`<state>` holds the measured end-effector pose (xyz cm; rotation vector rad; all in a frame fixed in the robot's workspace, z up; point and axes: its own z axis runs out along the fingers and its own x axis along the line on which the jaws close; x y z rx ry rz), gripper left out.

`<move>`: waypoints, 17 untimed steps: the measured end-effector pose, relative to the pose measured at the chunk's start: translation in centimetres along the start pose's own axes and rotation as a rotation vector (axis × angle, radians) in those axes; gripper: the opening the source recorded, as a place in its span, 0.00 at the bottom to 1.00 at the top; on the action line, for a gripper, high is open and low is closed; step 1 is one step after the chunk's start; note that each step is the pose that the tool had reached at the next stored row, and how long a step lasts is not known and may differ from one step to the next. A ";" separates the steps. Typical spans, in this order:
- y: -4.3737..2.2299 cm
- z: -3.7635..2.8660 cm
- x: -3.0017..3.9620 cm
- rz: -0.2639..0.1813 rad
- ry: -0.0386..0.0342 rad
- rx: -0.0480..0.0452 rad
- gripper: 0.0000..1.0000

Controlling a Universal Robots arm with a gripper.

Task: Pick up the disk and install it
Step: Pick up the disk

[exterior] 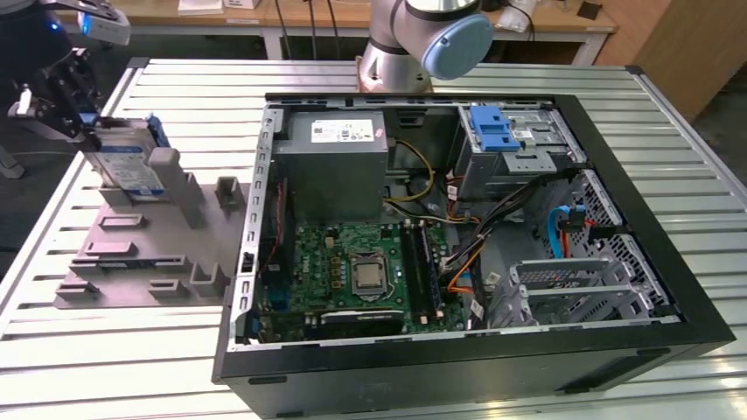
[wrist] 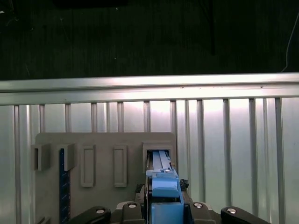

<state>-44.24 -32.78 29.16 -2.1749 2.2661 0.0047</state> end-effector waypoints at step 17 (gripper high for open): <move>0.00 -0.53 0.00 0.000 0.0001 -0.0001 0.37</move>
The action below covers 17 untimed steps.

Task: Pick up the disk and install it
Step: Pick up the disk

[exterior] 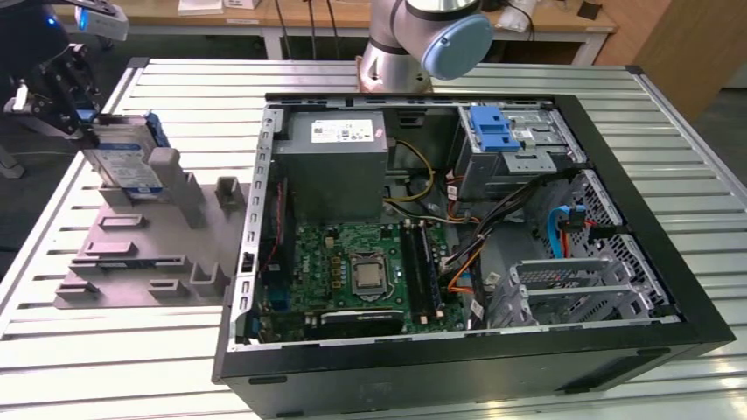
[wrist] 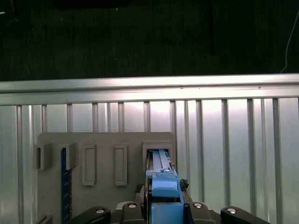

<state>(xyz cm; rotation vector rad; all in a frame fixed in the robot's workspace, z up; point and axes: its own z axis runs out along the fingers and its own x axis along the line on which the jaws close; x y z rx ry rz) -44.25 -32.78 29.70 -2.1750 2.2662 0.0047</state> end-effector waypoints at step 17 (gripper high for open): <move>0.00 -0.60 0.00 0.000 0.0000 0.0000 0.37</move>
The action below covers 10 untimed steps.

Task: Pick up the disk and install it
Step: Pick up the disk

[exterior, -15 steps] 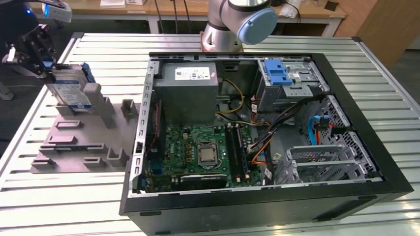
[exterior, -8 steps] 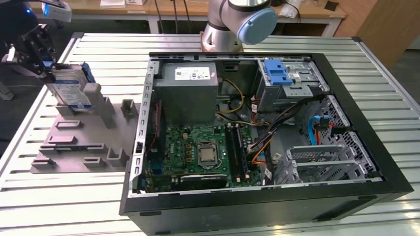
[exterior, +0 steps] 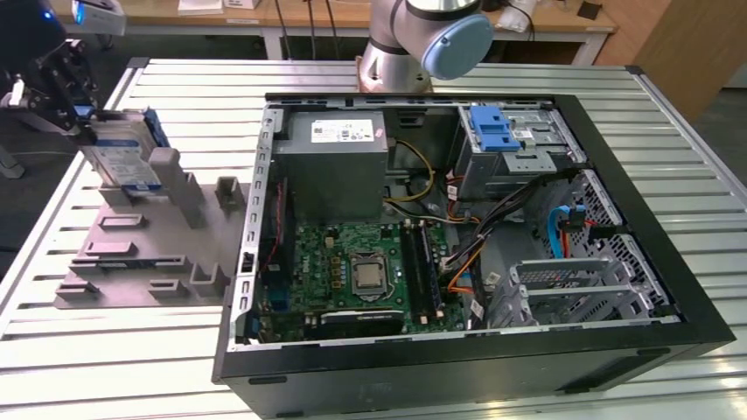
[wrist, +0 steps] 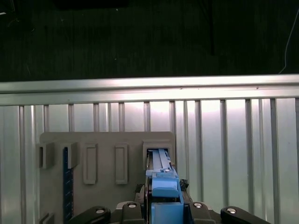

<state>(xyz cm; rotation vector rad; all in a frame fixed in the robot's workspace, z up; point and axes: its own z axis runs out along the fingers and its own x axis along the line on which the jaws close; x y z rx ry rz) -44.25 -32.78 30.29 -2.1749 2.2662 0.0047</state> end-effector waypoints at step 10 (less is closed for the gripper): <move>0.00 -0.69 0.00 0.000 0.0000 -0.0001 0.37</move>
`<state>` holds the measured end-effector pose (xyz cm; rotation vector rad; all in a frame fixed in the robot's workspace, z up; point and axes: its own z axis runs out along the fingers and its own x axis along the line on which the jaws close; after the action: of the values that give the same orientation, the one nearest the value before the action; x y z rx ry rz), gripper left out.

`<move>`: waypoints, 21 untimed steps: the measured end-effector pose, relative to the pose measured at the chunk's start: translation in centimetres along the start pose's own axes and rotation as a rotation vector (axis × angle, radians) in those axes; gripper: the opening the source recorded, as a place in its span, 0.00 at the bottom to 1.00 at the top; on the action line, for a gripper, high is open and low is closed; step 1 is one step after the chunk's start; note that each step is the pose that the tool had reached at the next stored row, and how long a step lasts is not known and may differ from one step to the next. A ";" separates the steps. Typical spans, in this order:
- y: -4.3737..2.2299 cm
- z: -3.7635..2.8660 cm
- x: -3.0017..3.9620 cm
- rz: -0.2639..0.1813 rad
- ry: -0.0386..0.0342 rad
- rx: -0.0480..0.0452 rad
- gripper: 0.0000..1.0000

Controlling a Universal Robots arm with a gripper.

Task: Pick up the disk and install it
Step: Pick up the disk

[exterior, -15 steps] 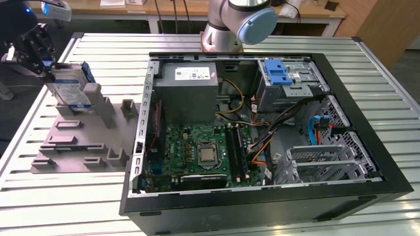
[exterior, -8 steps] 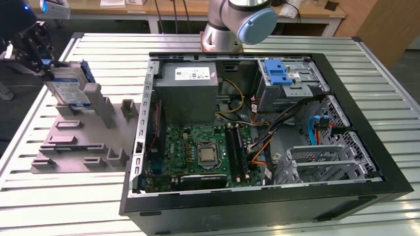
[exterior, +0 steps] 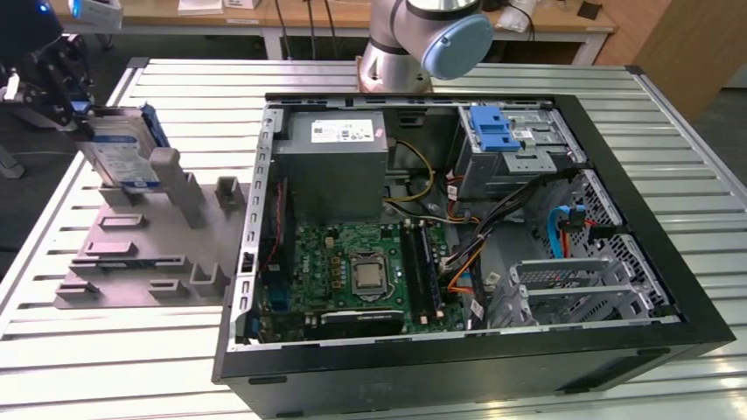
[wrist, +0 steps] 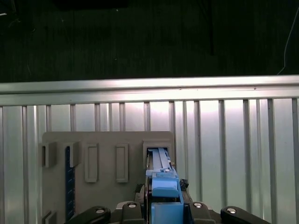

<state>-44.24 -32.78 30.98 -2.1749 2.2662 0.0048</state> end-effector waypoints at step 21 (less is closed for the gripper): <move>0.00 -1.05 0.00 0.000 0.0000 0.0001 0.37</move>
<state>-44.24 -32.78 32.03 -2.1748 2.2662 0.0047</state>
